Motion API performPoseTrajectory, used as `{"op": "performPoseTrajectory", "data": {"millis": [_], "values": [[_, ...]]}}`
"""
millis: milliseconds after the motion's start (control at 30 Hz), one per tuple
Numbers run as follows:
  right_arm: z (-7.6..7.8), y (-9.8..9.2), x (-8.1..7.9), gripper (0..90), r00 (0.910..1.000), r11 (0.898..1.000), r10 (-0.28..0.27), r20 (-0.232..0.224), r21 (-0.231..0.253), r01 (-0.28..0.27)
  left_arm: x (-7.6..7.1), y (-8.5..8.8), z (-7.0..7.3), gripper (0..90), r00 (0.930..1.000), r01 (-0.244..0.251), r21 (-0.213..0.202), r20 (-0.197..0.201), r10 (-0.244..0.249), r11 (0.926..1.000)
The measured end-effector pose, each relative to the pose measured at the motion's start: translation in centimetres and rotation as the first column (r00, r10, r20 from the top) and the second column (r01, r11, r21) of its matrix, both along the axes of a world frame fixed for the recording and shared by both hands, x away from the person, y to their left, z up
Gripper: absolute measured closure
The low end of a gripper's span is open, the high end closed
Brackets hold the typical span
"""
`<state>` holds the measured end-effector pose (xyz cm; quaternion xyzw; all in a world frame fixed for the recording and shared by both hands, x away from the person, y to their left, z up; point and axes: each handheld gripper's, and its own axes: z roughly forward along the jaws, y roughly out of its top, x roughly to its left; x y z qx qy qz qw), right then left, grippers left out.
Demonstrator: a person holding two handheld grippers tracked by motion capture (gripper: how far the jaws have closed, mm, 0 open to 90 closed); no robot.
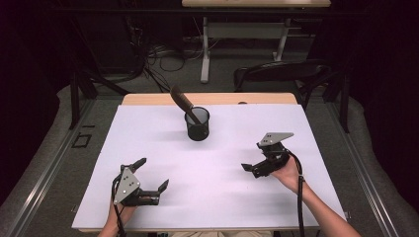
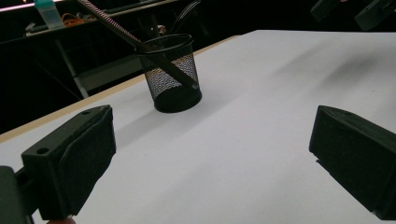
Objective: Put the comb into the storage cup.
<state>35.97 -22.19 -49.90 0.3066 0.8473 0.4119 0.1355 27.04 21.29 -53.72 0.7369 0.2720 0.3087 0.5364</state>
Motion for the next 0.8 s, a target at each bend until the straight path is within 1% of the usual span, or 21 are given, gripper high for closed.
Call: {"op": "performPoseTrajectory", "data": {"millis": [300, 400, 533, 800], "values": [[-0.2, -0.9, -1.7, 0.0, 0.9999, 1.0, -0.016, 0.007, -0.002, 0.016, 0.0, -0.1, 0.0, 0.6, 1.0, 0.001, 0.003, 0.0, -0.001, 1.0], [-0.3, -1.2, -2.1, 0.0, 0.9997, 1.0, -0.024, 0.001, 0.01, 0.024, 0.0, -0.1, 0.0, 0.6, 1.0, 0.001, 0.003, -0.001, -0.001, 1.0], [-0.5, -1.7, -2.7, 0.0, 0.9995, 0.999, -0.031, 0.004, 0.017, 0.031, 0.0, -0.1, 0.0, 0.6, 1.0, 0.0, 0.004, -0.001, 0.0, 1.0], [-0.7, -2.7, -3.9, 0.0, 0.9986, 0.998, -0.052, 0.009, 0.017, 0.052, -0.1, 0.0, 0.0, 0.6, 1.0, -0.009, 0.0, 0.002, 0.009, 1.0]]}}
